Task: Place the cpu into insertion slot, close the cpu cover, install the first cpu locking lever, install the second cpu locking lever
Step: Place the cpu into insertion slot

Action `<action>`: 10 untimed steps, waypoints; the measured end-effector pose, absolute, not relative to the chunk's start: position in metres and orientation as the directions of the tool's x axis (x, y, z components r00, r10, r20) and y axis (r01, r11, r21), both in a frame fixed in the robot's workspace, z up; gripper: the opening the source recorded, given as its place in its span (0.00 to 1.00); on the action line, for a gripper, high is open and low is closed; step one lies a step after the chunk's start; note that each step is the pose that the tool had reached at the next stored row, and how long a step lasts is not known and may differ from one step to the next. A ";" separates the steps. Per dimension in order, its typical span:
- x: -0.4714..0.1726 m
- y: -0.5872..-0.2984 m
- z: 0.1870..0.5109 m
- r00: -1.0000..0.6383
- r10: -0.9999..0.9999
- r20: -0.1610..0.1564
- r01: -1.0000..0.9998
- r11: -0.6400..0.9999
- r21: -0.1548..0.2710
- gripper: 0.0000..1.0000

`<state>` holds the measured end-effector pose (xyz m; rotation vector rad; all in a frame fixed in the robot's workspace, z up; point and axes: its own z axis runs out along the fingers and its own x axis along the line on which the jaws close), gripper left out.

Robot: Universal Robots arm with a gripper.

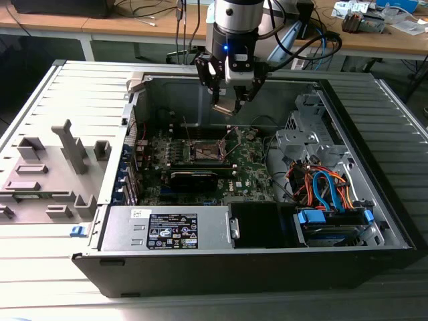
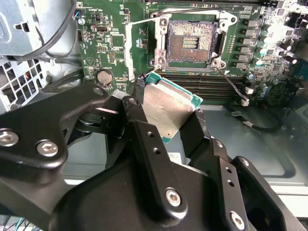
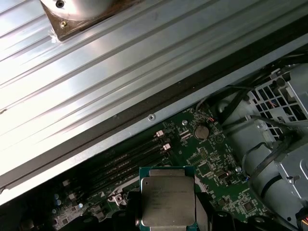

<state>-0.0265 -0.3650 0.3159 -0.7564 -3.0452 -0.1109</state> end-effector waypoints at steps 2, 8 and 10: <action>-0.026 -0.365 0.316 -0.883 0.469 0.019 0.469 0.880 0.068 0.55; -0.026 -0.365 0.316 -0.879 0.476 0.019 0.476 0.877 0.068 0.55; -0.026 -0.365 0.316 -0.878 0.478 0.019 0.478 0.876 0.068 0.55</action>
